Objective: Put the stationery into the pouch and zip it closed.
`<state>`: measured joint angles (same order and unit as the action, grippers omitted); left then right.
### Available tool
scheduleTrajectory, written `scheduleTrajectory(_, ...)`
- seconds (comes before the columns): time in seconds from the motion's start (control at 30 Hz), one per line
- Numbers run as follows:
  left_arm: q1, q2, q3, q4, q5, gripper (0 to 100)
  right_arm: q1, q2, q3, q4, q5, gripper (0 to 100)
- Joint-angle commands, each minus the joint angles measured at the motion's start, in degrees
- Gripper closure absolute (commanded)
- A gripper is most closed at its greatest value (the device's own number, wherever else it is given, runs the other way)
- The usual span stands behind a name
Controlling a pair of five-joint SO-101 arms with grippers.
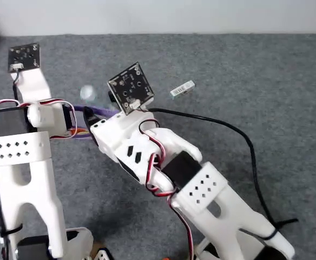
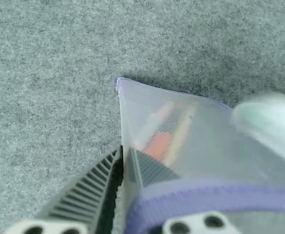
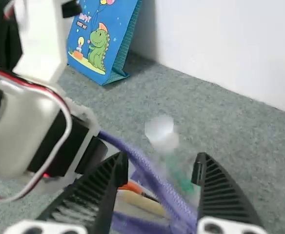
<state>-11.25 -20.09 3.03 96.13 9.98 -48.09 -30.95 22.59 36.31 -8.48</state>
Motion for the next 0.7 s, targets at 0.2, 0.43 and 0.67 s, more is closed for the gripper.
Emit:
scheduleTrajectory(0.2,0.09,0.0,-2.51,-0.44,0.44,99,-0.31,-5.67,-0.62,5.14,0.7,96.3)
scheduleTrajectory(0.43,-0.26,-2.55,-2.51,1.76,0.44,99,8.22,-6.99,-0.62,4.53,0.26,98.7)
scheduleTrajectory(0.67,-8.88,-8.44,-2.51,1.76,0.0,99,16.22,-3.82,-0.7,4.53,0.18,98.7)
